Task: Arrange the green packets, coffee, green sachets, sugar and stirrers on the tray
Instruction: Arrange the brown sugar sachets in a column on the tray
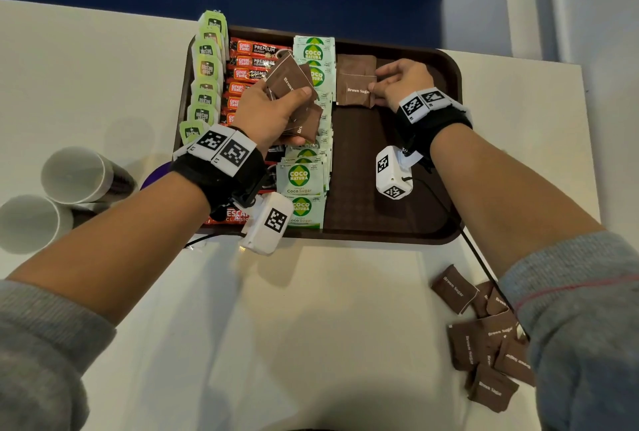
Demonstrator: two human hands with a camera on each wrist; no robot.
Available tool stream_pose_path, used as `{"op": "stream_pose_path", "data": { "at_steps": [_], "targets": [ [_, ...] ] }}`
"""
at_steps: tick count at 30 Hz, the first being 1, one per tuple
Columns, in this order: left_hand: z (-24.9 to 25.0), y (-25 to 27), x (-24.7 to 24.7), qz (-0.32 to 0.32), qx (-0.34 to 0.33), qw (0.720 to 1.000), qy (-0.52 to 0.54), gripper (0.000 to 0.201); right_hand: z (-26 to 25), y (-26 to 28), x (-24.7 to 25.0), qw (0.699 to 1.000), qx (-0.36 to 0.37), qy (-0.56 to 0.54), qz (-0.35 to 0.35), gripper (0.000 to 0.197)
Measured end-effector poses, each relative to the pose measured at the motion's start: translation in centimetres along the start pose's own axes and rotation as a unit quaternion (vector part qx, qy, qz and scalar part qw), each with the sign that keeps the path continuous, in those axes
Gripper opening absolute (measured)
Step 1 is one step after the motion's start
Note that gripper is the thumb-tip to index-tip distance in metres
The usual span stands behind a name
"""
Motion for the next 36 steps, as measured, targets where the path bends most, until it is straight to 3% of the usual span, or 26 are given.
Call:
{"op": "stream_pose_path", "data": {
  "at_steps": [6,12,15,19,25,33,36],
  "targets": [
    [0.3,0.3,0.1,-0.003,0.0,1.0,0.005,0.019,-0.2,0.3,0.5,1.0,0.014,0.022,0.011,0.02],
    [0.6,0.7,-0.1,-0.004,-0.003,1.0,0.003,0.016,-1.8,1.5,1.4,0.995,0.084,0.041,0.027,0.015],
    [0.5,1.0,-0.2,-0.01,-0.011,1.0,-0.004,0.016,-3.6,3.3,1.1,0.991,0.13,-0.004,-0.039,0.015],
    [0.4,1.4,-0.3,-0.03,-0.024,0.999,-0.028,0.03,-5.9,6.0,0.7,0.974,0.174,-0.035,-0.143,0.021],
    [0.5,2.2,-0.1,-0.065,-0.06,0.994,-0.06,0.036,-7.2,7.4,0.4,0.947,0.247,-0.013,-0.206,0.014],
    [0.4,2.9,-0.2,-0.061,-0.063,0.995,-0.043,0.014,-7.1,7.3,1.8,0.95,0.249,0.011,-0.185,0.01],
    [0.4,2.9,-0.3,-0.05,-0.056,0.996,-0.042,0.024,-7.0,7.2,2.1,0.952,0.254,0.004,-0.173,0.016]
  ]
}}
Point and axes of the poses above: each hand's wrist, its own y-axis away from the middle knuckle, its own x-axis out of the back of the hand, z = x × y, the point moved 1 cm from there along -y, towards the middle knuckle, and after that the axes turned 13 degrees about z, right-handed, at the moved point
